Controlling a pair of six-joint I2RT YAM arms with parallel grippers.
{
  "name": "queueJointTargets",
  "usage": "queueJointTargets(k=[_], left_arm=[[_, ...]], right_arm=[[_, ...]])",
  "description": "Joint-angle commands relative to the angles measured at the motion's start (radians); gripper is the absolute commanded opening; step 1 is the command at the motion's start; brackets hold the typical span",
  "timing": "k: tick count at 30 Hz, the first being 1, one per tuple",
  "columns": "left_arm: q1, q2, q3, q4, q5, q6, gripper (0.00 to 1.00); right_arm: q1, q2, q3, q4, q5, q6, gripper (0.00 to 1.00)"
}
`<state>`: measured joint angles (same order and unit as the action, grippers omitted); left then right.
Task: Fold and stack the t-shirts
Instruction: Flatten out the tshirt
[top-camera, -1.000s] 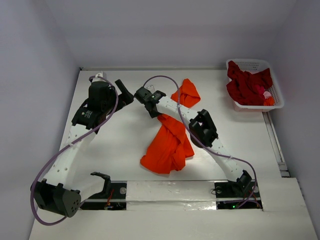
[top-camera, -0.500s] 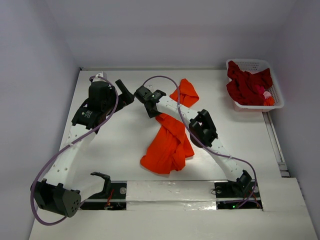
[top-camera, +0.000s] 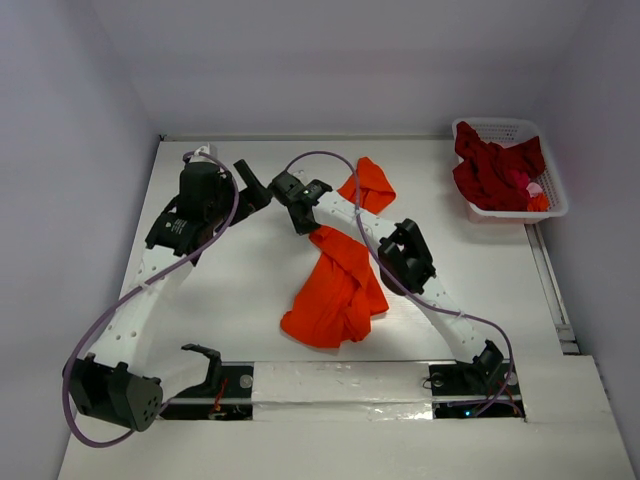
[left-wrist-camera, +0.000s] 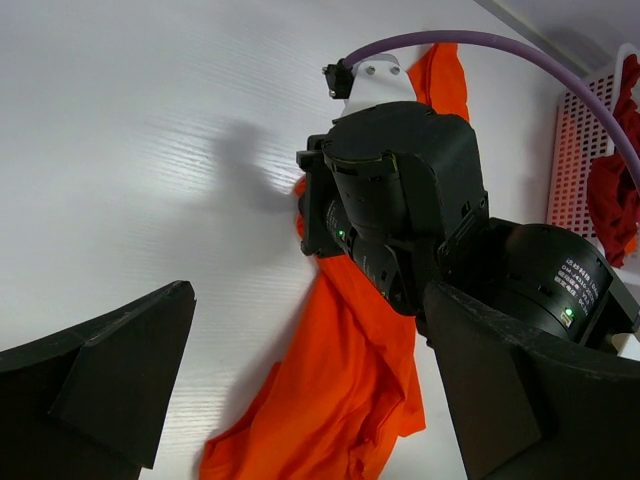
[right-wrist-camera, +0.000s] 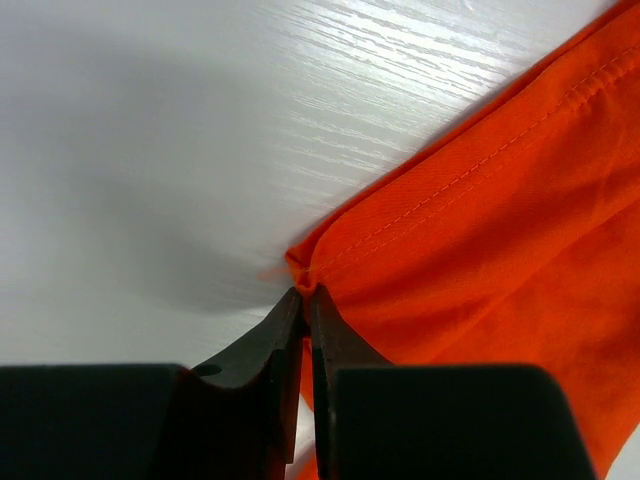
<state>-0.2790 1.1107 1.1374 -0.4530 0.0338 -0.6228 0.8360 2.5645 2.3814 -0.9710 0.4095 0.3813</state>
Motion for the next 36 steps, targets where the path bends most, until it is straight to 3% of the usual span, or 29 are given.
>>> queueJointTargets(k=[1, 3, 6, 7, 9, 21, 24, 36], left_arm=[[0.006, 0.001, 0.005, 0.034, 0.02, -0.008, 0.99], [0.006, 0.003, 0.008, 0.036, 0.018, -0.008, 0.99], [0.006, 0.006, 0.015, 0.037, 0.018, -0.008, 0.99], [0.006, 0.008, 0.015, 0.037, 0.018, -0.008, 0.99], [0.006, 0.009, 0.015, 0.037, 0.02, -0.008, 0.99], [0.006, 0.024, 0.025, 0.04, 0.028, -0.006, 0.99], [0.006, 0.029, 0.03, 0.039, 0.032, -0.003, 0.99], [0.006, 0.028, 0.056, 0.031, 0.035, -0.003, 0.99]], right_arm=[[-0.002, -0.033, 0.01, 0.058, -0.051, -0.007, 0.14], [-0.002, -0.023, 0.045, 0.042, -0.055, -0.013, 0.18], [-0.002, 0.0, 0.076, 0.025, -0.06, -0.022, 0.32], [-0.002, 0.003, 0.079, 0.023, -0.063, -0.021, 0.41], [-0.002, 0.01, 0.081, 0.018, -0.075, -0.018, 0.47], [-0.002, 0.02, 0.096, 0.018, -0.066, -0.012, 0.41], [-0.002, 0.026, 0.104, 0.003, -0.051, 0.005, 0.34], [-0.002, 0.029, 0.064, -0.021, -0.023, 0.041, 0.26]])
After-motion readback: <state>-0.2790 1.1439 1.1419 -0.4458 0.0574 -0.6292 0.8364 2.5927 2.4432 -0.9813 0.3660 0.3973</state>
